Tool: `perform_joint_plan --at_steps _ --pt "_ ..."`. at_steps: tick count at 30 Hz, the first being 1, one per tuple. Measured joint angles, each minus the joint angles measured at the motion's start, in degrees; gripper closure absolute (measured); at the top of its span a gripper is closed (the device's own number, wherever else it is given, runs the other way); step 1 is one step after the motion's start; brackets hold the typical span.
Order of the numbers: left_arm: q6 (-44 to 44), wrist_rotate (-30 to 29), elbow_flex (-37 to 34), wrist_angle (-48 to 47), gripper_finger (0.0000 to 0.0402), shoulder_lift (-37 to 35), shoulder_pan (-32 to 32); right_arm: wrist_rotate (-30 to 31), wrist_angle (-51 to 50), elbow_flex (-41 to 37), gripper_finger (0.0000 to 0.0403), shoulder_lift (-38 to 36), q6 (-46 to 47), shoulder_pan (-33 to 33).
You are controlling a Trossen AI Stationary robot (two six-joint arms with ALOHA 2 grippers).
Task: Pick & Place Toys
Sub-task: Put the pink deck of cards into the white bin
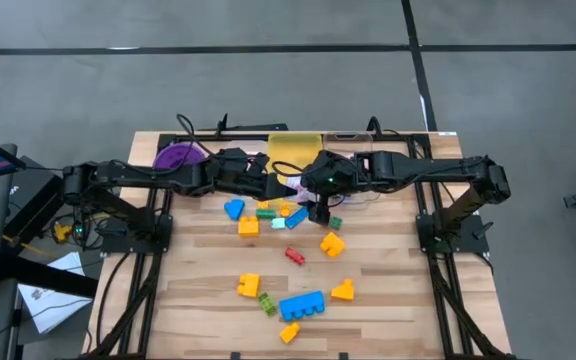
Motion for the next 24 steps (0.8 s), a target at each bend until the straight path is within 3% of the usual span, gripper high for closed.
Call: perform_joint_plan --at_steps 12,24 --pt "1.8 0.1 0.0 -2.5 0.0343 -0.2 0.5 -0.5 1.8 0.1 0.0051 -1.9 2.9 -0.5" --pt "5.1 1.1 -0.1 -14.2 0.0343 -2.4 3.5 1.5 -1.5 0.1 0.0044 -8.1 8.8 -3.7"
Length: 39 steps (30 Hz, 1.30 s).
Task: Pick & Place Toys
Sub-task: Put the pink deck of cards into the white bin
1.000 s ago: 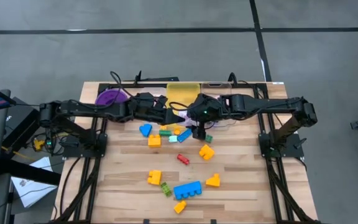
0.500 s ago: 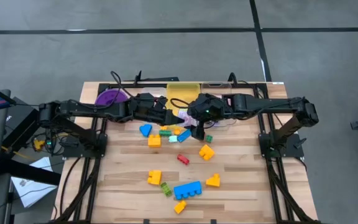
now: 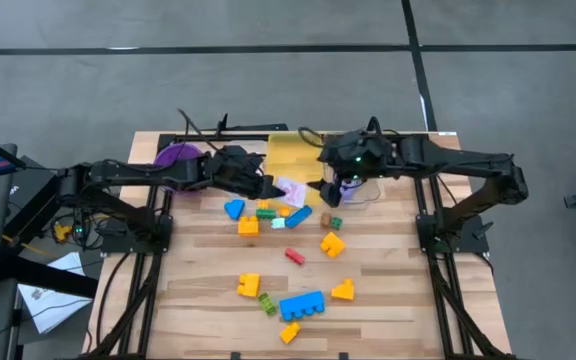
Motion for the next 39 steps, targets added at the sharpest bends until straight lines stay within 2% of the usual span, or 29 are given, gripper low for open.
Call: perform_joint_plan --at_steps 9,15,21,25,32,35,39 --pt "2.7 -2.9 0.0 -14.2 0.0343 -9.1 3.6 7.0 -7.8 0.1 0.0044 -3.1 4.9 -0.9" --pt "2.7 -5.9 0.1 -25.2 0.0343 -15.2 6.9 7.4 -10.1 0.0 0.0044 -3.3 6.6 -0.8" --pt "3.2 -6.7 0.1 -33.4 0.0343 -16.9 9.5 7.2 -11.9 0.0 0.0044 -3.6 7.2 -0.7" --pt "4.1 -6.8 0.1 -37.3 0.0343 -15.1 11.4 7.2 -13.2 0.0 0.0044 -4.1 7.7 -0.1" --pt "6.7 -7.0 0.6 -35.9 0.0343 -9.1 13.3 7.2 -14.0 0.0 0.0044 -4.9 8.5 1.2" --pt "9.6 -6.8 3.9 -37.2 0.0343 -5.5 14.6 7.2 -14.3 0.0 0.0044 -5.1 8.7 1.5" --pt "16.2 -6.8 12.6 -43.5 0.0343 0.2 17.7 7.2 -14.4 0.0 0.0044 -5.3 8.8 1.5"
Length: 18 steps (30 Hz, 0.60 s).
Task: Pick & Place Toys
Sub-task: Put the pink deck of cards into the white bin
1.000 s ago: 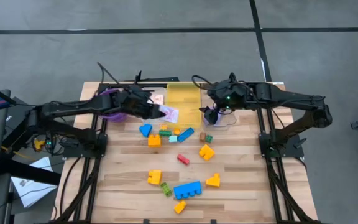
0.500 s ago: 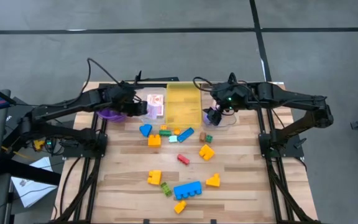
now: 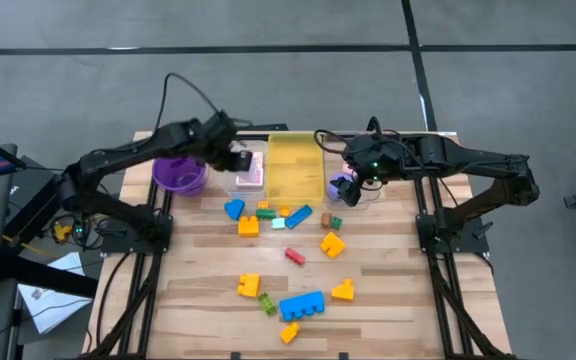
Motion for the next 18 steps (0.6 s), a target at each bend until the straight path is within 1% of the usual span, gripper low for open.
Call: perform_joint_plan --at_steps 3,6,10,18 --pt "4.5 -1.0 7.2 -6.5 0.0343 4.3 2.4 0.0 -0.2 0.0 0.0044 -0.1 0.0 0.0" --pt "6.9 -2.3 11.2 -12.3 0.0343 7.5 4.3 0.0 -0.2 0.0 0.0044 -0.2 0.0 0.0" --pt "7.3 -2.5 11.0 -15.8 0.0343 9.5 5.3 0.0 -0.2 0.0 0.0044 -0.2 0.0 0.0" --pt "6.2 -3.6 9.9 -16.2 0.0343 12.2 5.3 0.0 -0.2 0.0 0.0044 -0.1 0.8 0.0"
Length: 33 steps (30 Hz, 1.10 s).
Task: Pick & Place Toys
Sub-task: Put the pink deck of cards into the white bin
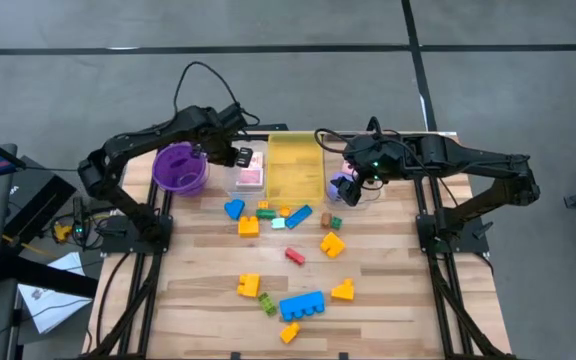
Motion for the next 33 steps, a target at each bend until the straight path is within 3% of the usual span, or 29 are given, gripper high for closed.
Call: perform_joint_plan --at_steps 19,33 --pt "-1.4 -9.0 -0.4 -0.4 0.0343 5.5 -0.9 0.0 0.4 0.0 0.0044 0.0 0.0 0.0" --pt "-6.3 -9.3 -0.4 0.0 0.0343 5.5 -1.0 0.0 1.0 0.0 0.0044 0.1 -0.5 -0.1"
